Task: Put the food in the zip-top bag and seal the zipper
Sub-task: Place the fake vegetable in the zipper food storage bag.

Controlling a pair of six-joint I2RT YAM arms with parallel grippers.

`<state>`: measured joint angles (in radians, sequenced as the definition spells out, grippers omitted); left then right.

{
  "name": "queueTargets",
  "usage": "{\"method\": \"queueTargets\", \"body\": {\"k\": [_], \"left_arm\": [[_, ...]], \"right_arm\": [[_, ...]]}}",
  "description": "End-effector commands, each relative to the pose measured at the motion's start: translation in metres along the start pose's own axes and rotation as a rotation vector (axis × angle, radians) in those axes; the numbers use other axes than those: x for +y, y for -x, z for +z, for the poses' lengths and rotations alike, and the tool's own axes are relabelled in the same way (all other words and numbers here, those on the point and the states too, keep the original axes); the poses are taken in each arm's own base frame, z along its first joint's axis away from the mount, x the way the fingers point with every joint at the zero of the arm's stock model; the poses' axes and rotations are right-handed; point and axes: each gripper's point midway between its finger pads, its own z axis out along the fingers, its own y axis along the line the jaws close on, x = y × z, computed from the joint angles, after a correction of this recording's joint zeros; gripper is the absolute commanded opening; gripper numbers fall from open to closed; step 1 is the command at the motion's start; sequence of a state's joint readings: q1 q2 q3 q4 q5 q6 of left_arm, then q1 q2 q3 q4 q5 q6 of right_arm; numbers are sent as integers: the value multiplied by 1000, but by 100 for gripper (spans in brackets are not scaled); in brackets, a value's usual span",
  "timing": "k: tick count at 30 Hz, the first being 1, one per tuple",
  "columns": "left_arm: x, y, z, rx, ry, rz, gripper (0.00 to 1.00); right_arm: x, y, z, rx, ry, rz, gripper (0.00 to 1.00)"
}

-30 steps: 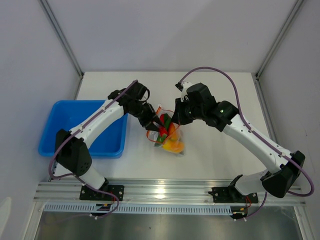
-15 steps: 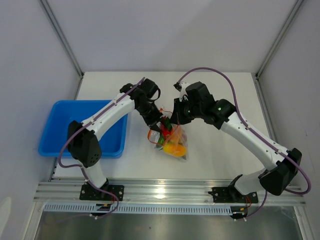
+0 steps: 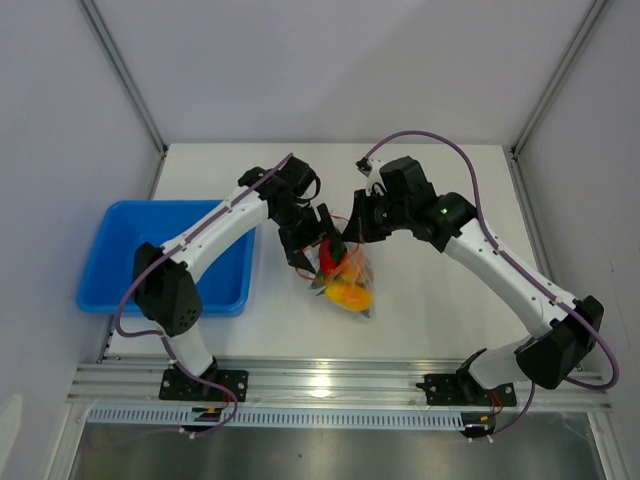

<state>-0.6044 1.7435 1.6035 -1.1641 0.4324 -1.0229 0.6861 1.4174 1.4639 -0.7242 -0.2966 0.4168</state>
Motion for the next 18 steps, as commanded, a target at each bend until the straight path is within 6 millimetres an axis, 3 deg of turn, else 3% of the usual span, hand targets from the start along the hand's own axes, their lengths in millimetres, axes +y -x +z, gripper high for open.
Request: {"method": "queueTargets", "body": {"k": [1, 10, 15, 16, 18], "left_arm": [[-28, -15, -47, -64, -155, 180, 80], [-32, -24, -87, -183, -247, 342, 79], [-2, -17, -101, -302, -167, 368, 72], [10, -16, -92, -291, -136, 365, 67], [17, -18, -95, -330, -154, 437, 57]], "right_arm": [[25, 31, -19, -107, 78, -26, 0], [22, 26, -20, -92, 69, -20, 0], [24, 29, -25, -104, 69, -22, 0], [25, 29, -27, -108, 69, -25, 0], [25, 30, -29, -111, 65, -25, 0]]}}
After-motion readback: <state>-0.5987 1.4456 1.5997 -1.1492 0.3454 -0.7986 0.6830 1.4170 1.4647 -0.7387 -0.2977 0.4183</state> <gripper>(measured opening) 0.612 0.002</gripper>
